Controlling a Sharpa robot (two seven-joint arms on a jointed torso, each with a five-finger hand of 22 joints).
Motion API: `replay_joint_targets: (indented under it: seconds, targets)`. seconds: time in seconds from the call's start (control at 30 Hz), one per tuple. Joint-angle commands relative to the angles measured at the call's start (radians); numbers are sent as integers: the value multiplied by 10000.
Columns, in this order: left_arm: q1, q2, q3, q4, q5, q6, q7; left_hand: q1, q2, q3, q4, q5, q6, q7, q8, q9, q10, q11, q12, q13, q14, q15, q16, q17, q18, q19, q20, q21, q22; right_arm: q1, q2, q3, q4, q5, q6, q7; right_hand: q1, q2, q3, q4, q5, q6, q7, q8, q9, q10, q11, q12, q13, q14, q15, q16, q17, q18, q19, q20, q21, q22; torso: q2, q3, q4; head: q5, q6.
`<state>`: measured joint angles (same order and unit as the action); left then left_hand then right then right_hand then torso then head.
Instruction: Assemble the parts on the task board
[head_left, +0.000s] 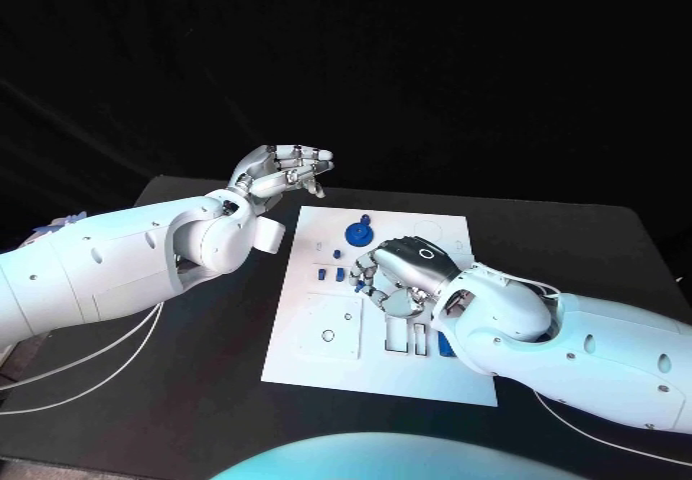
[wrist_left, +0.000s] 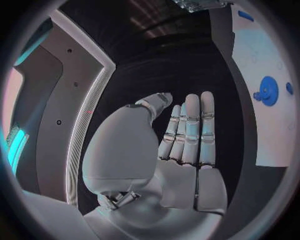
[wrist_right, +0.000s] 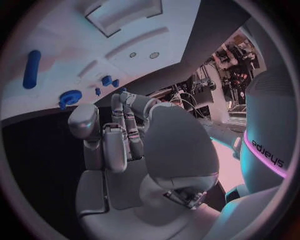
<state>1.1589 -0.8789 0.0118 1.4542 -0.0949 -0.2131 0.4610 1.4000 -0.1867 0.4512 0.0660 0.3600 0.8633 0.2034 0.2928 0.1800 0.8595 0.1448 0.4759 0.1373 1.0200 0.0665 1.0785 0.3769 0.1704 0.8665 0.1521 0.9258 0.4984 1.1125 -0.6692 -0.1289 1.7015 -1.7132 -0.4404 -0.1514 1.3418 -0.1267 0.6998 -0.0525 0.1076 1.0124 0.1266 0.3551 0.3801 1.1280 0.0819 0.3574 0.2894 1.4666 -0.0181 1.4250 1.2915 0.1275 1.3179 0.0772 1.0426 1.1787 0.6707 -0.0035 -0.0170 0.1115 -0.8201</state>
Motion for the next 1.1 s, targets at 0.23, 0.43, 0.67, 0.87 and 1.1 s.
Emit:
replay_joint_targets:
  seconds: [0.23,0.43,0.67,0.87,1.1]
  targets:
    - [9,76,6,0,55,171,-7,-2,17,-13,-44,15,-61,23,-1,-14,-89,7,-49,-18,-67,0,-44,-14,121,-56,49,-63,-16,-320,400,-51,-348,152,303,195,-122,51,57,-10,46,38,3,57,19,373,-310,30,11,464,-76,-17,-14,-62,-23,-6,-76,-23,14,17,4,261,-148]
    - [10,86,6,-3,55,186,-27,-6,16,-15,-44,15,-63,24,0,-15,-96,9,-49,-20,-70,2,-46,-16,120,-58,52,-66,-18,-438,536,-77,-552,160,380,219,-127,54,61,-12,45,33,4,54,22,372,-309,24,11,465,-75,-14,-8,-60,-28,-6,-83,-26,17,27,-2,357,-242]
    - [10,85,6,0,56,191,-40,-6,16,-15,-44,15,-63,24,0,-15,-96,9,-49,-20,-70,2,-46,-16,120,-58,52,-66,-18,-539,633,-114,-695,163,515,226,-139,56,60,-13,39,25,8,51,25,370,-307,15,12,465,-74,-14,-7,-62,-26,-5,-77,-19,14,27,-17,387,-322]
    - [10,91,6,3,56,208,-49,-10,15,-19,-45,15,-67,25,2,-15,-111,12,-49,-23,-76,6,-49,-19,120,-61,56,-72,-22,-616,715,-134,-823,134,523,181,-148,55,58,-13,34,20,10,49,27,368,-305,9,13,466,-73,-12,-3,-59,-34,-4,-92,-28,8,20,2,389,-355]
    - [10,95,6,-7,56,220,-58,-10,15,-19,-45,15,-67,25,2,-15,-111,12,-49,-23,-76,6,-49,-19,120,-61,56,-72,-22,-688,799,-141,-922,101,518,155,-148,55,58,-13,34,20,10,49,27,368,-305,9,13,466,-73,-12,-3,-59,-34,-4,-92,-28,8,21,2,386,-360]
